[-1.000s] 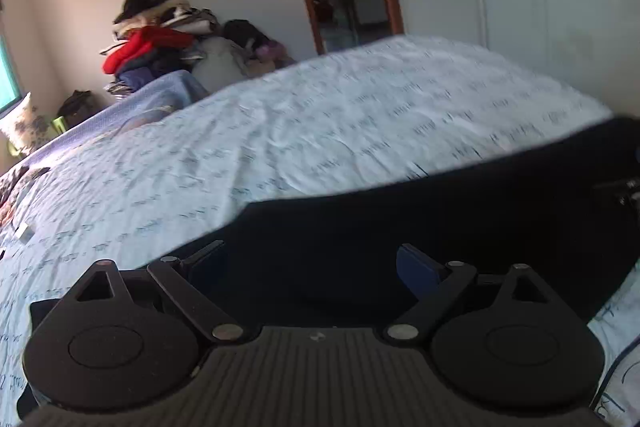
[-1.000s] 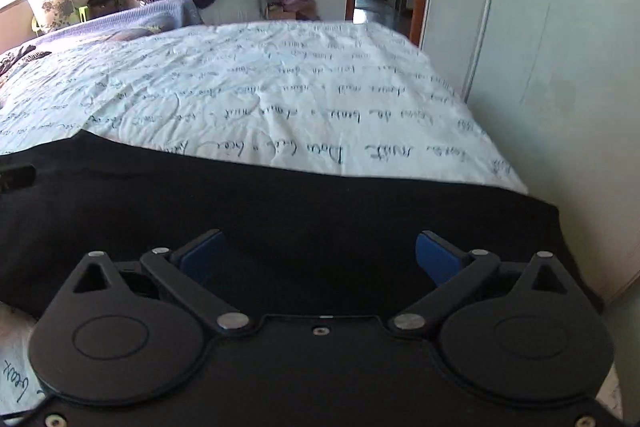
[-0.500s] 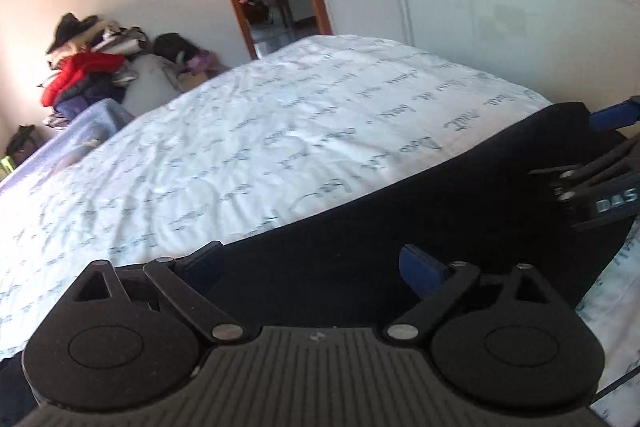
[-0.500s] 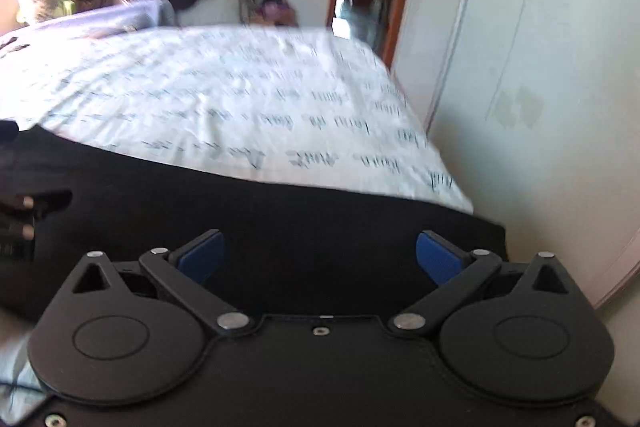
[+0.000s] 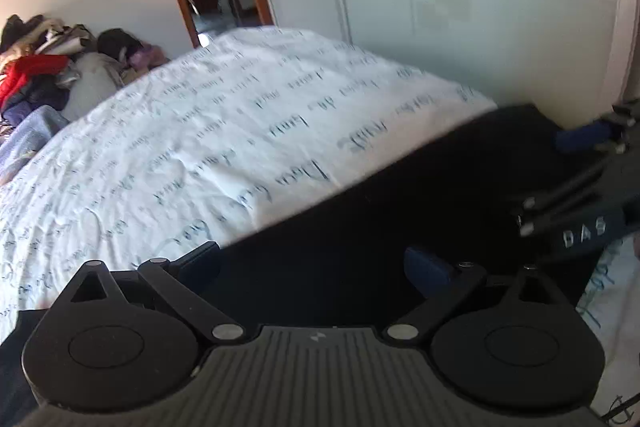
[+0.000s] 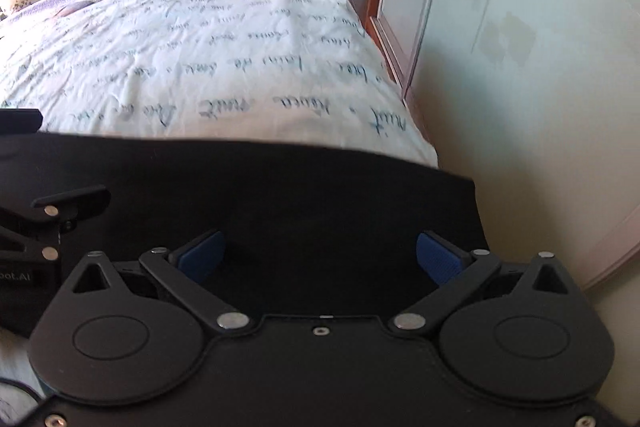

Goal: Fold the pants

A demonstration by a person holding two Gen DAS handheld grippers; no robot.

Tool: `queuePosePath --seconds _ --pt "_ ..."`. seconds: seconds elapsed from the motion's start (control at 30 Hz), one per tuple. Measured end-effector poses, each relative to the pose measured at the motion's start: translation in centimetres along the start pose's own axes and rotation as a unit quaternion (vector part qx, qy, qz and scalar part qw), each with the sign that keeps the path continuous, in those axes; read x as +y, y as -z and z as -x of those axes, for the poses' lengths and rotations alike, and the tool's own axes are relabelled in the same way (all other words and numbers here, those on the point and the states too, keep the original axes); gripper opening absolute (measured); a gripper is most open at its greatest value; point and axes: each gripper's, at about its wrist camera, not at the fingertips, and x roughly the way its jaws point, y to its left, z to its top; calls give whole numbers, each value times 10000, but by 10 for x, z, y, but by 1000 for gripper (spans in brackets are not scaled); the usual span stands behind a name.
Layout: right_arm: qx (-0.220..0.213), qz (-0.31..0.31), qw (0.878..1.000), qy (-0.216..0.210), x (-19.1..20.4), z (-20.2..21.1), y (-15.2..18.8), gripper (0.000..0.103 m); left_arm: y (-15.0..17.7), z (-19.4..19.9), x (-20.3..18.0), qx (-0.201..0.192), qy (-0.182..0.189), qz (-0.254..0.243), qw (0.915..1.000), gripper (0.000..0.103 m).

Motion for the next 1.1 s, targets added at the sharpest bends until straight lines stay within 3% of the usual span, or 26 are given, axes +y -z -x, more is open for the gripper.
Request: queuePosePath --seconds 0.07,0.13,0.23,0.3,0.33,0.43,0.47,0.53,0.6,0.67,0.73,0.83,0.93,1.03,1.1 --pt "-28 -187 9998 61 -10 5 3 103 6 5 -9 -166 -229 25 9996 99" --pt "-139 -205 9991 347 -12 23 13 103 10 16 -15 -242 -217 -160 9993 100" --pt "-4 -204 9998 -49 -16 37 32 103 15 27 -25 -411 -61 -271 9988 101" --pt "-7 -25 10000 12 -15 39 43 103 17 23 -39 -401 45 -496 9980 100" --pt "-43 22 10000 39 -15 42 46 103 19 22 -44 -452 -76 -586 9972 101" --pt "-281 -487 9980 288 -25 61 46 103 16 31 -51 -637 -230 -806 9944 100" --pt "-430 -686 9962 309 -29 67 48 103 14 33 -52 -710 -198 -797 9941 101" --pt "-514 -966 9940 -49 -36 69 52 103 12 34 -52 -777 -94 -696 9945 103" --pt "-31 -933 9951 -330 -39 53 57 103 12 22 -55 -546 47 -720 9959 101" --pt "-152 -849 9962 -106 -39 58 61 103 14 21 -53 -564 64 -551 9969 101" --pt "-433 -1349 9899 -61 -52 71 63 103 14 26 -47 -639 167 -297 9974 101" --pt "-940 -2596 9606 -309 -86 85 73 103 12 24 -36 -625 304 177 9974 102" --pt "-648 -4057 9016 -1351 -122 69 85 103 12 13 -30 -306 407 457 9977 102" --pt "-527 -4982 8411 -2038 -135 54 98 103 13 13 -27 -276 551 626 9961 101" --pt "-572 -5247 8194 -2237 -136 49 102 103 12 14 -28 -273 567 593 9963 102"
